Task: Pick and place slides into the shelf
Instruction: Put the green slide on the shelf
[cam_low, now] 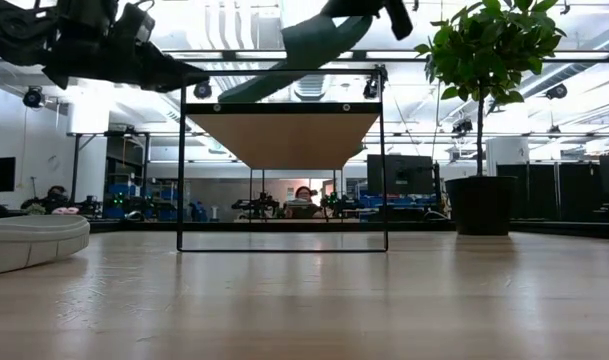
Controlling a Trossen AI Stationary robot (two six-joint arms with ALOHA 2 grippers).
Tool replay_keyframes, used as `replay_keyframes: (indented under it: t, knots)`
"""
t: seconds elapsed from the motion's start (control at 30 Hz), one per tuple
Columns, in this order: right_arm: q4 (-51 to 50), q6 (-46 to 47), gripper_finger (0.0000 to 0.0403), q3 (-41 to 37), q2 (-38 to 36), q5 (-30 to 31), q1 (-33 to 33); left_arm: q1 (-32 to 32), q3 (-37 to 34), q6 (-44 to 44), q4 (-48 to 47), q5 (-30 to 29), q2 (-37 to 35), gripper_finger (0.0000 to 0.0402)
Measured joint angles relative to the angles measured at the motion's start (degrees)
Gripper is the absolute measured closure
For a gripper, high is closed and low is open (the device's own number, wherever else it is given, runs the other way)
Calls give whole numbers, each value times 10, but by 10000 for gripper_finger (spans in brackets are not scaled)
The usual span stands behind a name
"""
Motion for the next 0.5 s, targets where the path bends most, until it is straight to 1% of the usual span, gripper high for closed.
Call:
replay_keyframes:
  t: [0.23,0.4,0.5]
  knots:
    - [62,-3,394,-42,4,-81,-59,0,0,0,0,0,-18,139]
    - [112,15,394,-81,2,-146,-95,0,0,-1,0,0,-21,139]
    - [148,14,394,-100,4,-161,-105,0,0,-1,0,0,-20,139]
